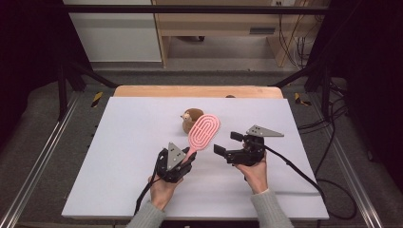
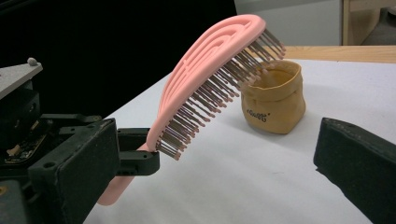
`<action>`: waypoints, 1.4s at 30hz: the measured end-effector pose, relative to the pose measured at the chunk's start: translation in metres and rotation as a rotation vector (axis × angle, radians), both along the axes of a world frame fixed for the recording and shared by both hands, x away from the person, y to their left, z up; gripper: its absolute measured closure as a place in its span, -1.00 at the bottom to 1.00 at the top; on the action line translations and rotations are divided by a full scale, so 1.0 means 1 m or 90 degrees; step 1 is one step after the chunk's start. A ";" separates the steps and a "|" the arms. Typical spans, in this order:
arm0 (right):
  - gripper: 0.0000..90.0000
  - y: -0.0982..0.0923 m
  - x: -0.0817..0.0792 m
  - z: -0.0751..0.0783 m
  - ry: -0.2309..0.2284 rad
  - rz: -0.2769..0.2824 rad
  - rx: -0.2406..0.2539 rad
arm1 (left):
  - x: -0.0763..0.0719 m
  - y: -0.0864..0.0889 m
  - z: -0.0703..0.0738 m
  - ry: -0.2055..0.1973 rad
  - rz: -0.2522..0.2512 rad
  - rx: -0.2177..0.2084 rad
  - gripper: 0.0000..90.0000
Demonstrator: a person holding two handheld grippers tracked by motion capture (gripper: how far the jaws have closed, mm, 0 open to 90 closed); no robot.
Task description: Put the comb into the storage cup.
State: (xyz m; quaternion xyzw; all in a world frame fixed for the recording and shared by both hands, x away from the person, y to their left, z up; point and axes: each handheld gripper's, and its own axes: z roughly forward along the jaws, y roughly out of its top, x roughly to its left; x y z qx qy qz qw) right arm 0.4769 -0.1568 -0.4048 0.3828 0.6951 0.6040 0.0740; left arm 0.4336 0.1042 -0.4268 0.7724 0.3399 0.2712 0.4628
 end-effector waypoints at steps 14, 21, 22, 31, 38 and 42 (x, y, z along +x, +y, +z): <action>-0.97 0.002 0.003 -0.002 0.010 -0.013 0.004 | -0.005 -0.011 -0.003 -0.001 -0.014 0.006 0.54; -0.94 0.002 0.005 -0.002 0.018 -0.017 0.014 | -0.009 -0.015 -0.003 -0.006 -0.020 0.010 0.54; -0.94 0.002 0.005 -0.002 0.019 -0.015 0.015 | -0.010 -0.016 -0.003 -0.007 -0.021 0.010 0.54; -0.86 0.004 0.008 -0.004 0.030 -0.016 0.019 | -0.012 -0.019 -0.004 -0.009 -0.027 0.009 0.54; -0.67 0.004 0.008 -0.004 0.041 -0.009 0.030 | -0.015 -0.023 -0.003 -0.012 -0.035 0.010 0.54; -0.53 0.004 0.009 -0.004 0.041 -0.004 0.037 | -0.016 -0.025 -0.004 -0.013 -0.038 0.012 0.54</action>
